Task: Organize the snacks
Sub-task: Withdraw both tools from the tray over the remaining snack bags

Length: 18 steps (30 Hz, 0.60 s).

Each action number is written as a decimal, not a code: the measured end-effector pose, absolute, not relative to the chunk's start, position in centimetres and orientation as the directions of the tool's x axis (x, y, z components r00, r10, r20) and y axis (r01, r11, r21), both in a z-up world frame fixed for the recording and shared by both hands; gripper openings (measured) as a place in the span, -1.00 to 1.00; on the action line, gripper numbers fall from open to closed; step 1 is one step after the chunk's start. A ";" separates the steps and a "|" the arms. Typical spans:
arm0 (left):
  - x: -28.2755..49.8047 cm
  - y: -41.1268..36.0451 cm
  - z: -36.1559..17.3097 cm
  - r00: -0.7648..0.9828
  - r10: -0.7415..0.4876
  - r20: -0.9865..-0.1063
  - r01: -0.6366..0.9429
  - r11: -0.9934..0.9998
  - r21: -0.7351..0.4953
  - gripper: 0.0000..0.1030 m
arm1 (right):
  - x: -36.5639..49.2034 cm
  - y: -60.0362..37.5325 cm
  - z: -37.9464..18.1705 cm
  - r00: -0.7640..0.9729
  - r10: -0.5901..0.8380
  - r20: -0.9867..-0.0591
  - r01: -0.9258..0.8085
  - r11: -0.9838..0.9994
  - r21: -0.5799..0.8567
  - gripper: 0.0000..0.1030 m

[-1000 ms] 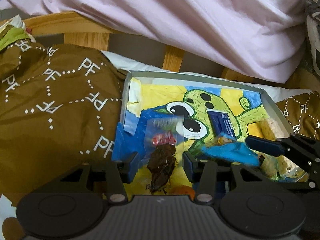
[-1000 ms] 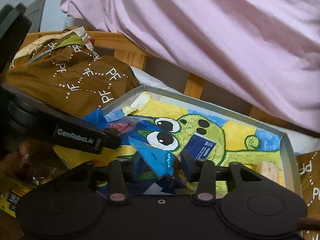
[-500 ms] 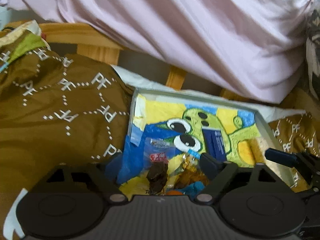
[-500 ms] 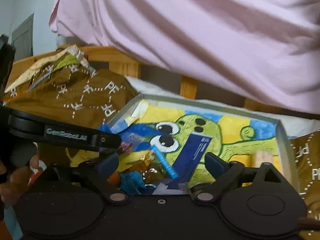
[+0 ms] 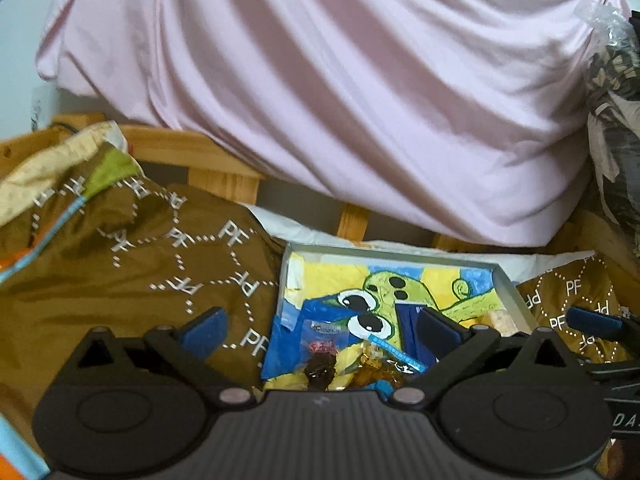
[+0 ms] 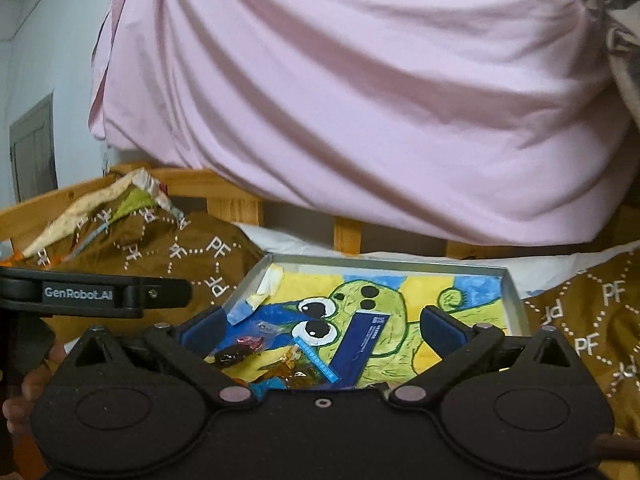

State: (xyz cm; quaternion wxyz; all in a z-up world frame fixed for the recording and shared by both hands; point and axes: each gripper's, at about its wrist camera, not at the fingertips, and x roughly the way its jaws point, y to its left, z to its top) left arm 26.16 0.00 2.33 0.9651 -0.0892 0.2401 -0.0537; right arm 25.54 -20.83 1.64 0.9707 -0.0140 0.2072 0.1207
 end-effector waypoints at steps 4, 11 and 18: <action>23.9 -0.3 3.5 0.893 -0.131 -0.431 0.060 0.983 -0.175 0.99 | 23.4 -21.6 2.5 0.903 0.213 -0.374 -0.216 0.976 0.035 0.99; 19.4 -0.9 4.8 0.921 -0.101 -0.377 0.061 0.991 -0.119 0.99 | 19.3 -22.9 3.7 0.928 0.194 -0.317 -0.185 0.981 0.059 0.99; 14.6 -0.6 4.2 0.921 -0.086 -0.380 0.060 0.995 -0.081 0.99 | 15.0 -23.8 3.8 0.936 0.186 -0.298 -0.175 0.983 0.064 0.99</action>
